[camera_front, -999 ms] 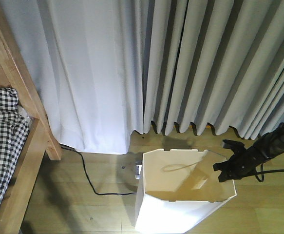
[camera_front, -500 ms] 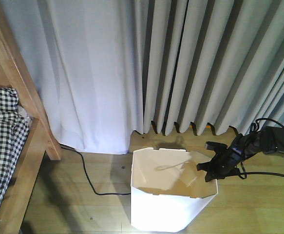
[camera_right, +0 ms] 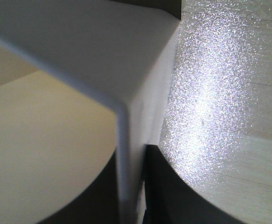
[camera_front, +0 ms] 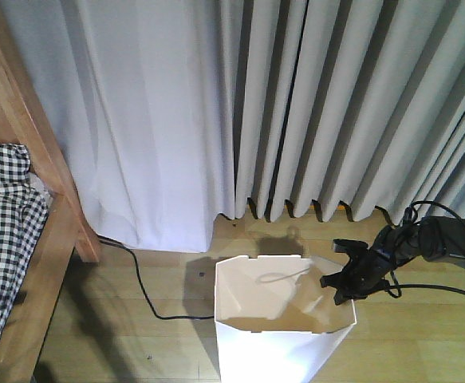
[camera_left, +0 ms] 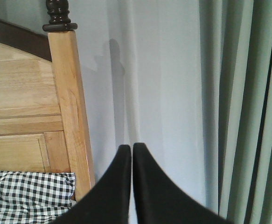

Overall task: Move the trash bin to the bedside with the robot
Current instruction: 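Lower the bin onto the floor beside the bed with the right gripper, then open the right gripper and raise it away from the bin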

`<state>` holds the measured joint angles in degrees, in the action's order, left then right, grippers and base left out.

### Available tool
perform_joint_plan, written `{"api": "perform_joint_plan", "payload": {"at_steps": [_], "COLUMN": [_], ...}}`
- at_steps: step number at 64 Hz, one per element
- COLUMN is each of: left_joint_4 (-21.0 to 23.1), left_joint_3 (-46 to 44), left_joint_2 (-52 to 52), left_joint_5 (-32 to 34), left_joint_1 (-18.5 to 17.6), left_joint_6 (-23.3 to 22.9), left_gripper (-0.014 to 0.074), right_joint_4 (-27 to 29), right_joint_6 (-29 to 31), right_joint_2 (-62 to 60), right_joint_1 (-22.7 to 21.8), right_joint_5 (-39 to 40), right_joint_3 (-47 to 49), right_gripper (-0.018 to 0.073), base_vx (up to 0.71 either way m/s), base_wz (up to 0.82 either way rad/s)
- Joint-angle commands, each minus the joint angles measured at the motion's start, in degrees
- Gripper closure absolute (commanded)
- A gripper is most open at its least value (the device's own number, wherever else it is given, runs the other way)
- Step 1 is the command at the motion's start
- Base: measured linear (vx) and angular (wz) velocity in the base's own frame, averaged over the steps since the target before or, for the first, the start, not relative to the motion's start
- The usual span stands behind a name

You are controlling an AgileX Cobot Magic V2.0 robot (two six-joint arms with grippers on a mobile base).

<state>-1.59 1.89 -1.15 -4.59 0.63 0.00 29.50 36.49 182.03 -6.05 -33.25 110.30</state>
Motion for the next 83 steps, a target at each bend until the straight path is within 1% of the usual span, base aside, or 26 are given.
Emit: {"api": "perform_joint_plan", "payload": {"at_steps": [1,7,15,25,36,40,44,48,57,62,68,72,76,79,83], "left_joint_4": [0.54,0.54,0.54,0.54,0.54,0.54,0.54,0.54,0.54,0.54,0.54,0.54,0.54,0.54,0.54], "left_joint_3": [0.66,0.66,0.66,0.66,0.66,0.66,0.66,0.66,0.66,0.66,0.66,0.66,0.66,0.66,0.66], "left_joint_2": [-0.43,-0.43,-0.43,-0.43,-0.43,-0.43,-0.43,-0.43,-0.43,-0.43,-0.43,-0.43,-0.43,-0.43,-0.43], "left_joint_5": [4.22,4.22,4.22,4.22,4.22,4.22,4.22,4.22,4.22,4.22,4.22,4.22,4.22,4.22,4.22], "left_joint_1": [-0.36,-0.36,-0.36,-0.36,-0.36,-0.36,-0.36,-0.36,-0.36,-0.36,-0.36,-0.36,-0.36,-0.36,-0.36], "left_joint_6": [-0.79,-0.79,-0.79,-0.79,-0.79,-0.79,-0.79,-0.79,-0.79,-0.79,-0.79,-0.79,-0.79,-0.79,-0.79], "left_gripper": [0.0603,0.0603,0.0603,0.0603,0.0603,0.0603,0.0603,0.0603,0.0603,0.0603,0.0603,0.0603,0.0603,0.0603,0.0603], "right_joint_4": [2.43,0.88,0.45,-2.55,-6.79,-6.88,-6.88,-6.88,-6.81,-5.33,-6.56,-8.28,-10.14,-11.97,-13.26], "right_joint_6": [0.83,0.77,0.32,-2.27,-6.18,-6.29,-6.23,-6.23,-6.23,-6.68,-6.46,-9.15,-13.96,-17.01,-17.41], "right_joint_2": [-3.75,-3.75,-3.75,-3.75,-3.75,-3.75,-3.75,-3.75,-3.75,-3.75,-4.56,-5.79,-7.86,-10.32,-14.16], "right_joint_1": [0.9,1.47,1.47,1.35,1.35,1.35,1.35,1.35,1.35,1.35,1.35,1.35,1.35,1.35,1.8], "right_joint_5": [-2.09,-2.16,-2.45,-2.2,-2.06,-2.06,-1.78,-1.81,-1.85,-3.12,-2.49,-1.81,1.36,5.24,10.61], "right_joint_3": [1.08,1.08,1.08,1.08,1.08,1.08,1.08,1.08,1.08,1.08,1.48,1.23,-1.18,-4.66,-10.66], "right_gripper": [0.0511,0.0483,0.0428,0.0324,0.0134,0.0078,0.0041,0.0024,0.0029,0.0029,0.0029,0.0029,0.0029,0.0029,0.0029], "base_vx": [0.0,0.0,0.0,0.0,0.0,0.0,0.0,0.0,0.0,0.0,0.0,0.0,0.0,0.0,0.0], "base_wz": [0.0,0.0,0.0,0.0,0.0,0.0,0.0,0.0,0.0,0.0,0.0,0.0,0.0,-0.01,0.0]}}
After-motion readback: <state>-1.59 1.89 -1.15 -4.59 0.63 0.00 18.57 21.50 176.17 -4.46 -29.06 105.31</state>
